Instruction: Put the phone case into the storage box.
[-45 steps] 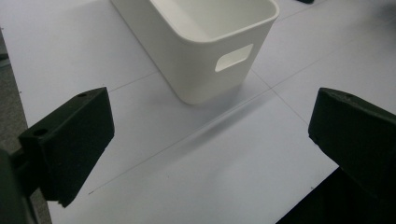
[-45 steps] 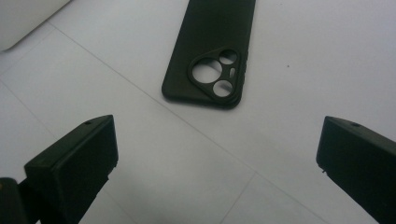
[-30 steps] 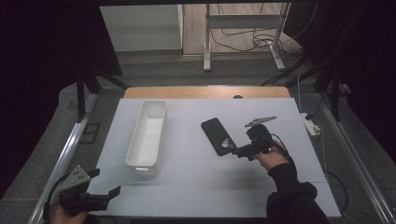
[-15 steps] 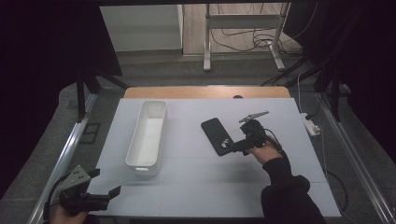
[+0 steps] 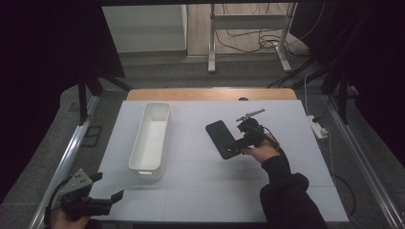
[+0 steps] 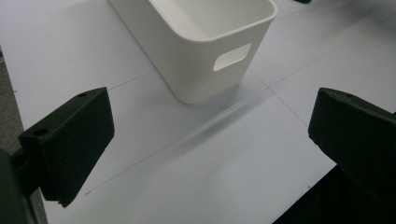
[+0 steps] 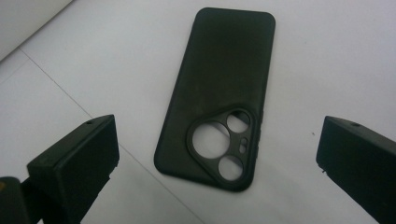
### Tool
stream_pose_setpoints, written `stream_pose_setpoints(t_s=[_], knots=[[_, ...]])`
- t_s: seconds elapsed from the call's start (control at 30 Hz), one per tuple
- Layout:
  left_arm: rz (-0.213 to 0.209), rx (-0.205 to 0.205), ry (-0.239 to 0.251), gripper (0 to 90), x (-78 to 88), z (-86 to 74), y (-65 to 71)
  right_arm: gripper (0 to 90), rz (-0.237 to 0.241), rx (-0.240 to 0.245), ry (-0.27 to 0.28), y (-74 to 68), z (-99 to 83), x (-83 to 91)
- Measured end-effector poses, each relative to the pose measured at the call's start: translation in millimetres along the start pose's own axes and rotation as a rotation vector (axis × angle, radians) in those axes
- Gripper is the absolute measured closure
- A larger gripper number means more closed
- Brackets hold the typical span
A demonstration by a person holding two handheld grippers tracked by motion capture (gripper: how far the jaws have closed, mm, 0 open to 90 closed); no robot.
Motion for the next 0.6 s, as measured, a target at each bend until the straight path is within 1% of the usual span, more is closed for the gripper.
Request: stream_pose_setpoints(t_s=[0.07,0.13,0.37,0.5,0.6], knots=[[0.0,0.001,0.0,1.0,0.0,0.0,-0.4,0.0,0.001,-0.001,-0.005,-0.3,2.3,-4.1],[-0.001,0.003,0.001,1.0,0.1,-0.1,-0.6,0.0,-0.014,0.011,-0.021,-0.3,4.5,-8.7],[-0.002,0.002,0.002,1.0,0.2,-0.1,-0.6,0.0,-0.029,0.019,-0.024,-0.6,13.5,-17.5],[-0.003,0.003,0.002,1.0,0.1,-0.1,-0.6,0.0,-0.013,-0.006,-0.022,0.5,20.5,-22.9],[-0.003,0.002,0.002,1.0,0.1,-0.1,-0.6,0.0,-0.02,-0.004,-0.033,0.4,24.1,-27.1]])
Point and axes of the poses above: each handheld gripper's, and its own axes: x roughly backward along the jaws, z roughly out of its top, y roughly to its right, the point moved 2 cm from there along -x, roughly forward along the jaws, and after that the axes turned 3 degrees about z, right-handed, at the moved point
